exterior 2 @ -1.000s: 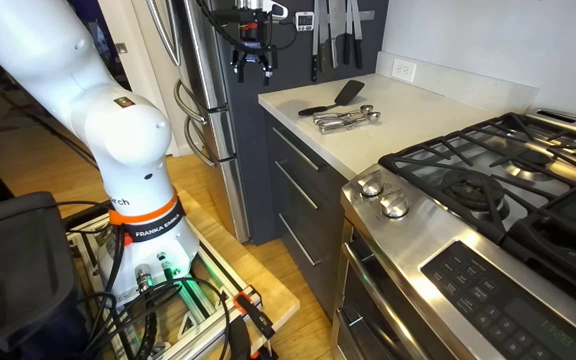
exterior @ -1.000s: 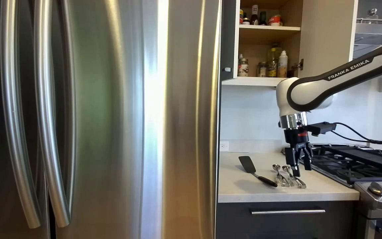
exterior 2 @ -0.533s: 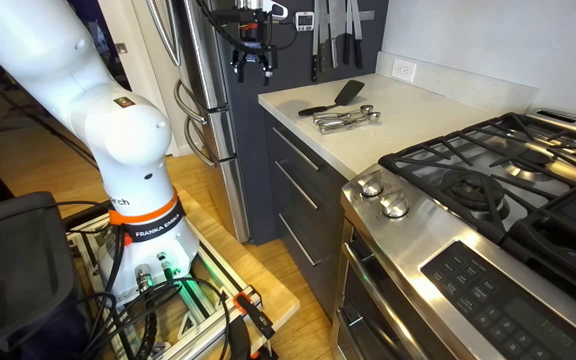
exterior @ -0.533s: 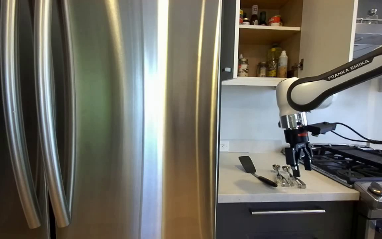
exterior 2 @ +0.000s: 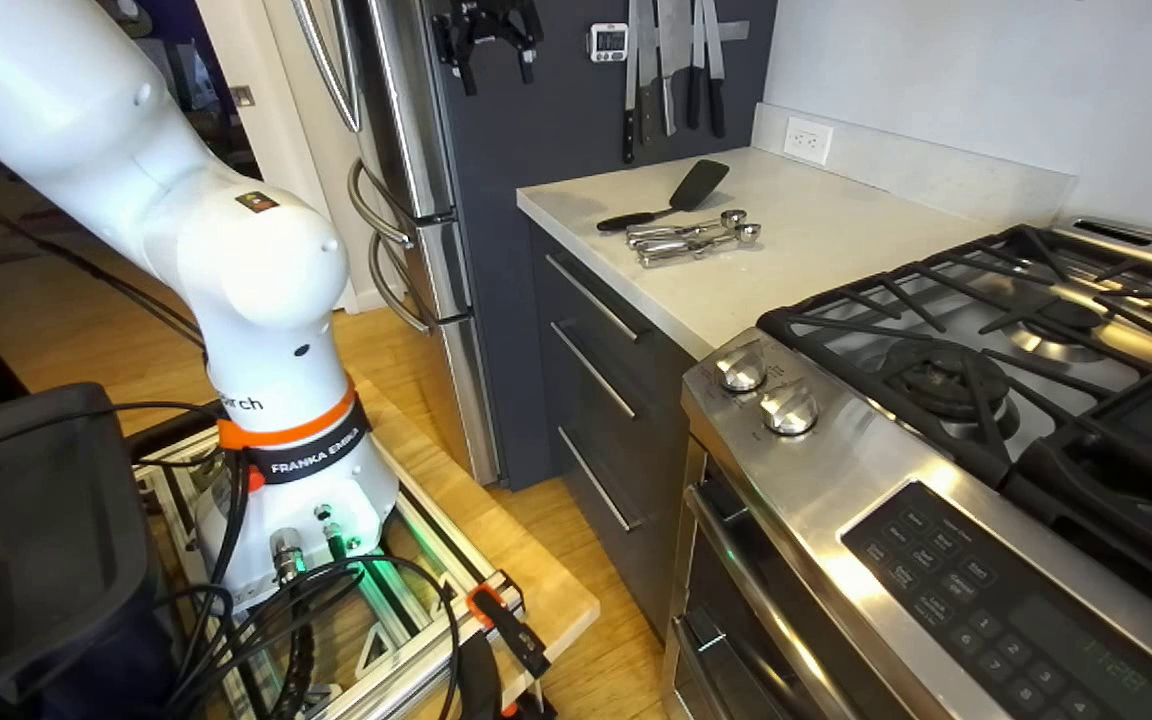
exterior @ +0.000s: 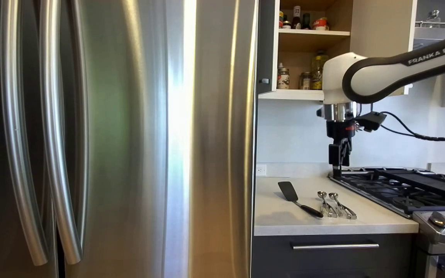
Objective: Close the top left cabinet door
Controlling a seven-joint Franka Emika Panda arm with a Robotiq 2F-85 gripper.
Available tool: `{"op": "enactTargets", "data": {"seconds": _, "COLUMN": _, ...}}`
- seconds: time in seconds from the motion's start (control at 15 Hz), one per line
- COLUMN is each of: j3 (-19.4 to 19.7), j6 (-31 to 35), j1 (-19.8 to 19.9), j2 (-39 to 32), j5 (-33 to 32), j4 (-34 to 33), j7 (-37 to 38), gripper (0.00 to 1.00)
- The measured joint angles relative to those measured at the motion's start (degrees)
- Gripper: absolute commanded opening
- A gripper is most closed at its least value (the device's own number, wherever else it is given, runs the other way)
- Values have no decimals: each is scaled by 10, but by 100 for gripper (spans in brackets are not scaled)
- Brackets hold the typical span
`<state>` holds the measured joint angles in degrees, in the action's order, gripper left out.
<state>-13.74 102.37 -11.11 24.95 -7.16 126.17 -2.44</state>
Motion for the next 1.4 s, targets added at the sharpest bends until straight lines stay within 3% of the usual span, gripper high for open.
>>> {"op": "enactTargets", "data": {"seconds": 0.6, "j3": -34, "j6": -8, "j1": -38, "j2": 78, "j5": -155, "j4": -76, "j7": -109, "gripper": 100}}
{"op": "enactTargets", "data": {"seconds": 0.93, "j3": -70, "j6": 27, "j1": -53, "j2": 93, "j5": -249, "j4": -88, "j7": -130, "gripper": 100}}
{"op": "enactTargets", "data": {"seconds": 1.4, "j3": -80, "j6": 41, "j1": -55, "j2": 102, "j5": -273, "j4": -86, "j7": -132, "gripper": 100}}
